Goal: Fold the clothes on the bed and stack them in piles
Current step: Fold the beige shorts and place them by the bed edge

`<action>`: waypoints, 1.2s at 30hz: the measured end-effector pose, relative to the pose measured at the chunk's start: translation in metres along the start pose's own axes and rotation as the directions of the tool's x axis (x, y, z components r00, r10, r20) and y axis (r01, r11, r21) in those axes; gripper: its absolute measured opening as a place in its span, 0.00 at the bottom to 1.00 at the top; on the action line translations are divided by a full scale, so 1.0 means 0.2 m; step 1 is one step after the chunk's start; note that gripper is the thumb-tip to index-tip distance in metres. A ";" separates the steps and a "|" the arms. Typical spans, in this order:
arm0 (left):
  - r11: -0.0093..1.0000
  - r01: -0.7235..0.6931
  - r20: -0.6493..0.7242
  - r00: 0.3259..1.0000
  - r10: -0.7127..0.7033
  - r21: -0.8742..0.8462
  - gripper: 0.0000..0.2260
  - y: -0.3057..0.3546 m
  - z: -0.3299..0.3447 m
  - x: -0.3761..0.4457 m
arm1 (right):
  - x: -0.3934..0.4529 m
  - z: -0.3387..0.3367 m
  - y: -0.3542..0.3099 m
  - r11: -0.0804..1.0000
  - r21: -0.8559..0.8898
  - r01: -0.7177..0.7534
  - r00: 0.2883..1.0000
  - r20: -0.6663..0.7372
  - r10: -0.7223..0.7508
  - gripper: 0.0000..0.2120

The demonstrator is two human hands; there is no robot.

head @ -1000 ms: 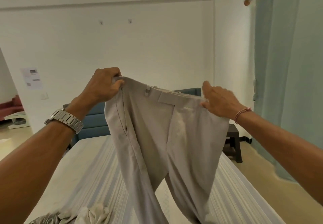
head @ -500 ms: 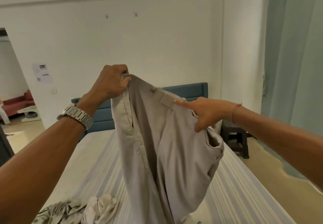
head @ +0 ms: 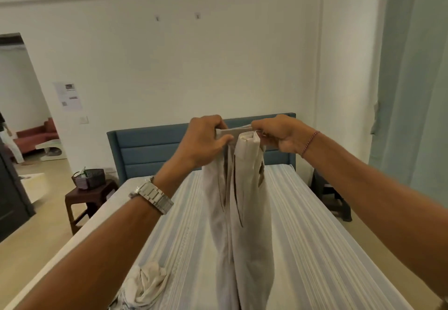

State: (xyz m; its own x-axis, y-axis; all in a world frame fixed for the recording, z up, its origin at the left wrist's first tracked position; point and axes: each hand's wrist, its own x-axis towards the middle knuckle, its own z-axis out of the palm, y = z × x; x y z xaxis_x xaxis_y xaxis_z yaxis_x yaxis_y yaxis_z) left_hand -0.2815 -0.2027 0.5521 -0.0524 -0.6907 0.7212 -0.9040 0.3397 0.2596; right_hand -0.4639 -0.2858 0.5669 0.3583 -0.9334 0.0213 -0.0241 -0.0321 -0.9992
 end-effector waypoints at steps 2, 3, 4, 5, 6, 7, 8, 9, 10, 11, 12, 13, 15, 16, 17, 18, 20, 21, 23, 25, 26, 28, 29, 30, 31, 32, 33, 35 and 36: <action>0.993 0.054 0.022 0.998 -0.052 -0.105 0.06 -0.01 0.03 -0.03 | 0.01 0.01 0.01 0.998 0.063 0.010 0.998 -0.057 -0.006 0.07; 0.983 0.087 0.025 0.996 -0.084 -0.164 0.06 -0.01 0.04 -0.04 | 0.02 0.01 0.03 0.997 0.078 0.015 0.996 -0.084 -0.008 0.05; 0.967 0.120 0.021 0.993 -0.118 -0.223 0.07 -0.01 0.05 -0.05 | 0.02 0.02 0.04 0.995 0.102 0.020 0.994 -0.106 -0.009 0.02; 0.948 0.152 0.014 0.988 -0.155 -0.278 0.08 0.00 0.05 -0.06 | 0.02 0.02 0.05 0.992 0.123 0.028 0.992 -0.124 -0.013 0.04; 0.926 0.183 0.002 0.981 -0.193 -0.331 0.09 0.00 0.06 -0.07 | 0.03 0.03 0.07 0.990 0.140 0.034 0.990 -0.142 -0.014 0.07; 0.901 0.211 -0.012 0.972 -0.233 -0.379 0.10 0.01 0.07 -0.09 | 0.03 0.04 0.09 0.990 0.133 0.042 0.985 -0.172 -0.019 0.06; 0.875 0.238 -0.026 0.961 -0.274 -0.422 0.10 0.02 0.07 -0.10 | 0.04 0.04 0.10 0.992 0.114 0.048 0.979 -0.203 -0.024 0.04; 0.849 0.261 -0.032 0.950 -0.310 -0.460 0.10 0.03 0.08 -0.10 | 0.04 0.05 0.12 0.994 0.092 0.051 0.973 -0.230 -0.029 0.03; 0.829 0.280 -0.032 0.941 -0.336 -0.485 0.11 0.04 0.09 -0.11 | 0.04 0.06 0.12 0.996 0.075 0.053 0.968 -0.248 -0.033 0.03; 0.816 0.292 -0.026 0.936 -0.351 -0.499 0.12 0.04 0.10 -0.12 | 0.04 0.07 0.13 0.997 0.060 0.052 0.965 -0.261 -0.034 0.03; 0.807 0.301 -0.020 0.933 -0.360 -0.509 0.13 0.05 0.11 -0.12 | 0.04 0.08 0.14 0.997 0.046 0.055 0.962 -0.270 -0.041 0.03; 0.798 0.306 -0.017 0.930 -0.368 -0.520 0.13 0.07 0.11 -0.12 | 0.04 0.08 0.14 0.998 0.035 0.057 0.960 -0.276 -0.045 0.04; 0.792 0.297 -0.029 0.929 -0.368 -0.534 0.15 0.10 0.12 -0.13 | 0.03 0.09 0.14 0.997 0.053 0.059 0.957 -0.288 -0.042 0.04; 0.795 0.284 -0.027 0.935 -0.353 -0.536 0.16 0.12 0.12 -0.13 | 0.03 0.09 0.14 0.996 0.072 0.061 0.955 -0.293 -0.037 0.06; 0.798 0.268 -0.014 0.945 -0.327 -0.540 0.19 0.14 0.12 -0.14 | 0.03 0.09 0.15 0.994 0.088 0.059 0.955 -0.297 -0.030 0.08; 0.801 0.249 0.007 0.956 -0.292 -0.544 0.24 0.16 0.13 -0.16 | 0.03 0.09 0.15 0.994 0.098 0.054 0.954 -0.298 -0.022 0.11; 0.819 0.215 0.043 0.973 -0.227 -0.531 0.35 0.18 0.15 -0.18 | 0.03 0.09 0.16 0.992 0.121 0.035 0.954 -0.299 0.003 0.13; 0.836 0.200 0.051 0.978 -0.203 -0.511 0.38 0.18 0.16 -0.20 | 0.03 0.09 0.17 0.989 0.143 0.029 0.955 -0.296 0.015 0.13; 0.866 0.176 0.040 0.983 -0.178 -0.469 0.39 0.18 0.20 -0.20 | 0.02 0.10 0.18 0.987 0.159 0.023 0.958 -0.284 0.023 0.13; 0.882 0.164 0.015 0.984 -0.175 -0.442 0.35 0.18 0.22 -0.20 | 0.01 0.10 0.20 0.990 0.143 0.012 0.959 -0.282 0.029 0.14; 0.885 0.160 0.009 0.985 -0.174 -0.438 0.33 0.18 0.23 -0.19 | 0.01 0.10 0.21 0.989 0.145 0.012 0.958 -0.287 0.030 0.13; 0.880 0.157 0.011 0.985 -0.170 -0.448 0.29 0.18 0.24 -0.19 | 0.00 0.08 0.22 0.985 0.170 0.022 0.959 -0.283 0.027 0.09; 0.878 0.153 0.014 0.986 -0.165 -0.453 0.27 0.18 0.23 -0.19 | -0.01 0.06 0.22 0.983 0.182 0.026 0.961 -0.274 0.025 0.07; 0.878 0.147 0.016 0.987 -0.158 -0.455 0.26 0.18 0.23 -0.20 | -0.01 0.04 0.23 0.982 0.185 0.027 0.965 -0.260 0.022 0.05; 0.877 0.140 0.019 0.989 -0.148 -0.459 0.25 0.17 0.22 -0.20 | -0.02 0.02 0.23 0.983 0.182 0.024 0.970 -0.242 0.021 0.04; 0.876 0.134 0.022 0.990 -0.140 -0.464 0.24 0.17 0.21 -0.20 | -0.03 0.00 0.24 0.988 0.155 0.019 0.973 -0.228 0.017 0.03; 0.875 0.128 0.020 0.991 -0.134 -0.467 0.22 0.16 0.20 -0.20 | -0.03 -0.02 0.25 0.996 0.085 0.016 0.974 -0.226 0.004 0.04; 0.874 0.118 0.014 0.992 -0.126 -0.472 0.21 0.13 0.18 -0.21 | -0.02 -0.07 0.28 0.992 -0.123 0.023 0.964 -0.258 -0.055 0.09; 0.872 0.114 0.015 0.992 -0.122 -0.475 0.20 0.12 0.17 -0.21 | -0.01 -0.10 0.29 0.979 -0.201 0.038 0.954 -0.283 -0.096 0.13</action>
State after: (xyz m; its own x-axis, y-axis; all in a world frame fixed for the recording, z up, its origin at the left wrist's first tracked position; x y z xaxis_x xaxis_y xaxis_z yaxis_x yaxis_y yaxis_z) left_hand -0.3163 -0.1876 0.5058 0.0520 -0.7364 0.6746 -0.5928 0.5209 0.6143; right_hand -0.4847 -0.2927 0.5087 0.0798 -0.9889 0.1255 -0.1978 -0.1391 -0.9703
